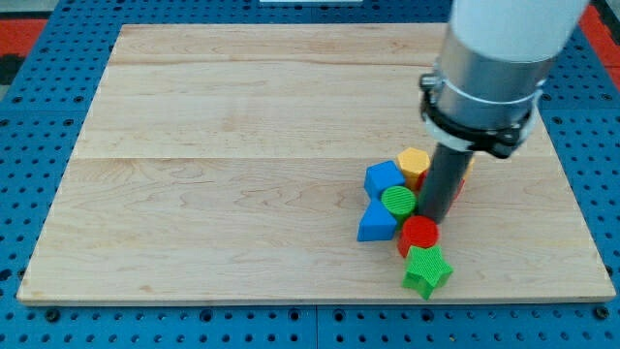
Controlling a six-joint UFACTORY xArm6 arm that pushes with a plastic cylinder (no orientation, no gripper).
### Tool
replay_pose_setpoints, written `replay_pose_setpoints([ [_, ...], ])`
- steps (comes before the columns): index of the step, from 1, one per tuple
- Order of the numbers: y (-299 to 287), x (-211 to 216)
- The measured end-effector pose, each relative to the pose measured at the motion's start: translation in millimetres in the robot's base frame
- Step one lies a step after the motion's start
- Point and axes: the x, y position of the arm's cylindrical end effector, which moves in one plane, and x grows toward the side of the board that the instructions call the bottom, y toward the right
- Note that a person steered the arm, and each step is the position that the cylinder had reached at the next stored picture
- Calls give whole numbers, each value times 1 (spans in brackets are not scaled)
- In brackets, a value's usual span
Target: Move the green circle towards top left
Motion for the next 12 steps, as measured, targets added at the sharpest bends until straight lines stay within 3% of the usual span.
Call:
replay_pose_setpoints([
  [1, -2, 0],
  [2, 61, 1],
  [3, 115, 57],
  [4, 121, 92],
  [7, -34, 88],
  [8, -58, 42],
  [9, -57, 14],
  [10, -32, 38],
  [12, 29, 9],
])
